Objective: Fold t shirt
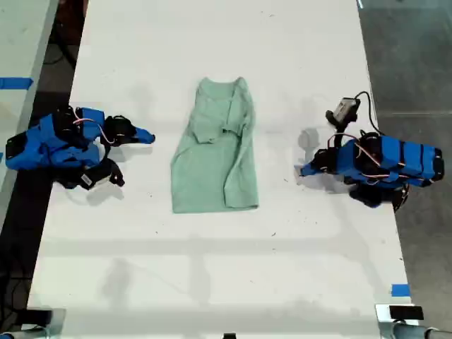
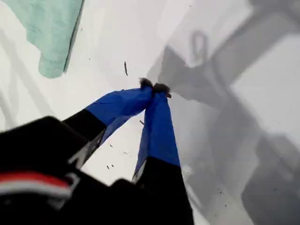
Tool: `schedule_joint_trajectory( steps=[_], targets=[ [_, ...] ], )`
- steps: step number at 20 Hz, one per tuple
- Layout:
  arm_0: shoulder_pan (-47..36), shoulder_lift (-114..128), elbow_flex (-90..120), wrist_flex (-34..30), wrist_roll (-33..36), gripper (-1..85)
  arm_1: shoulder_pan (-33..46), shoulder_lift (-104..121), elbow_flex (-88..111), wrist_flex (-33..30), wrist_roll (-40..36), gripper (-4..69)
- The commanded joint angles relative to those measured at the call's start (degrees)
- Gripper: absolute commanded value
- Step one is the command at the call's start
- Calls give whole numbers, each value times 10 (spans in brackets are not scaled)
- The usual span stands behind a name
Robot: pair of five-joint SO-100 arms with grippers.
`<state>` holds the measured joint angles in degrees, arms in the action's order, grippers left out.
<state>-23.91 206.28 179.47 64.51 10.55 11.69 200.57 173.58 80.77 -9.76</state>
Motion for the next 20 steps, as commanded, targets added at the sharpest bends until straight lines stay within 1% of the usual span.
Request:
schedule_joint_trajectory(
  steps=[1, 5, 8, 10, 12, 13, 15, 17, 18, 19, 20],
  targets=[
    [97, 1, -127, 29, -27, 1, -4, 6, 17, 2, 10, 0],
    [95, 4, -121, 23, -17, 1, -4, 6, 17, 2, 11, 0],
    [86, -11, -150, 19, -22, 1, -4, 6, 17, 2, 11, 0],
    [74, -153, -234, 22, -22, 1, -4, 6, 17, 2, 11, 0],
    [81, -375, -374, 39, -24, 1, -4, 6, 17, 2, 11, 0],
    [98, -496, -459, 68, -36, 1, -4, 6, 17, 2, 11, 0],
    [159, -709, -621, 131, -84, 1, -4, 6, 17, 2, 12, 0],
    [204, -875, -734, 175, -133, 1, -5, 6, 17, 2, 12, 0],
    [216, -930, -763, 181, -154, 65, -6, 6, 17, 2, 12, 0],
    [229, -970, -777, 171, -157, 131, -6, 6, 17, 2, 12, 0],
    [238, -1003, -781, 159, -168, 153, -7, 6, 17, 2, 12, 0]
  ],
)
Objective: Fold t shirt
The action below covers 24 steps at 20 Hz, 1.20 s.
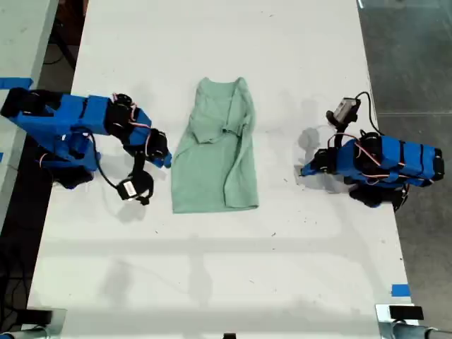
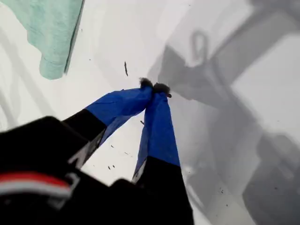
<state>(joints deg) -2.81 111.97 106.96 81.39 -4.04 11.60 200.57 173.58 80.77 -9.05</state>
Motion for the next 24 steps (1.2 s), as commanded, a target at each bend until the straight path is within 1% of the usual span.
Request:
schedule_joint_trajectory(
  steps=[1, 3, 6, 11, 13, 15, 18, 20, 23, 24],
  targets=[
    [37, -87, -54, -32, -22, 167, -6, 6, 17, 2, 4, 0],
    [44, -139, -48, -69, -22, 175, -6, 6, 17, 2, 4, 0],
    [40, -181, -45, -100, -25, 175, -7, 6, 17, 2, 4, 0],
    [11, -228, -30, -123, -30, 173, -7, 6, 17, 2, 4, 0],
    [1, -226, -16, -128, -48, 164, -7, 6, 17, 2, 4, 0],
    [-7, -233, 0, -136, -65, 142, -7, 6, 17, 2, 3, 0],
    [-11, -272, -9, -142, -64, 95, -7, 6, 17, 2, 3, 0],
    [-11, -275, -11, -142, -70, 1, -8, 6, 17, 2, 3, 0],
    [-13, -263, -17, -133, -71, 1, -8, 6, 17, 2, 3, 0],
    [-13, -252, -24, -120, -71, 1, -8, 6, 17, 2, 3, 0]
  ],
)
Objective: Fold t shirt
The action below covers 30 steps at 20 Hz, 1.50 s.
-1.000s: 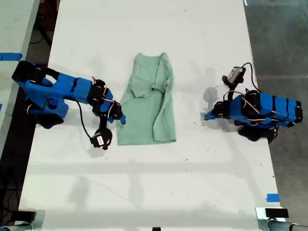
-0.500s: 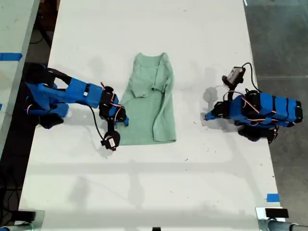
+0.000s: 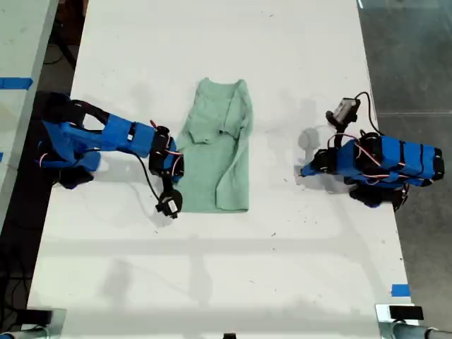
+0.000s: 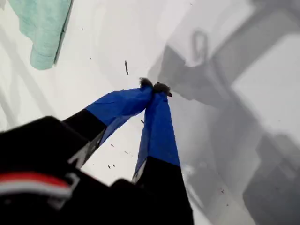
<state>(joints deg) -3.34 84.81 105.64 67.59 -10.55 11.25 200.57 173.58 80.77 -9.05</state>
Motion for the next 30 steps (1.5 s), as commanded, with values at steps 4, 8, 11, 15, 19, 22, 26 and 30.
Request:
schedule_joint_trajectory(
  steps=[4, 8, 11, 15, 19, 22, 26, 30],
  targets=[
    [-34, 51, -107, 150, 35, 1, -4, 6, 17, 2, 3, 0],
    [-47, 85, -248, 236, 95, 1, -3, 6, 17, 2, 3, 0],
    [-61, 69, -331, 231, 168, 1, -3, 6, 17, 2, 3, 0],
    [-60, -62, -493, 219, 231, 1, -3, 6, 17, 2, 3, 0],
    [-57, -191, -517, 140, 251, 1, -4, 6, 17, 2, 3, 0],
    [-50, -269, -523, 85, 273, 195, -4, 6, 17, 2, 2, 0],
    [-34, -261, -525, 62, 297, 215, -4, 6, 17, 2, 1, 0],
    [-39, -147, -524, 116, 311, 169, -4, 6, 17, 2, 1, 0]
  ],
)
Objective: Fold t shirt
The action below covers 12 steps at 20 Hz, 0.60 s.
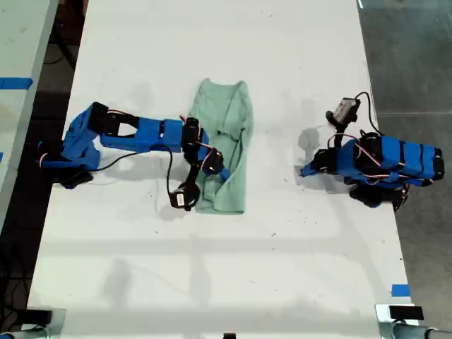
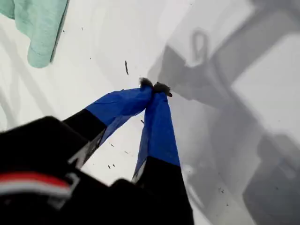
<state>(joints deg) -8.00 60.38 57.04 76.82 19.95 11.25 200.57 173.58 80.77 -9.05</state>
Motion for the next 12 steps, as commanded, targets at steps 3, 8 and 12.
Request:
schedule_joint_trajectory(
  steps=[3, 8, 12],
  targets=[
    [-18, 225, -22, 78, 3, 126, -4, 6, 17, 2, 1, 0],
    [-47, 512, 140, 87, -31, 1, -5, 6, 17, 2, 1, 0],
    [-43, 1010, 621, -136, -56, 1, -5, 6, 17, 2, 1, 0]
  ],
)
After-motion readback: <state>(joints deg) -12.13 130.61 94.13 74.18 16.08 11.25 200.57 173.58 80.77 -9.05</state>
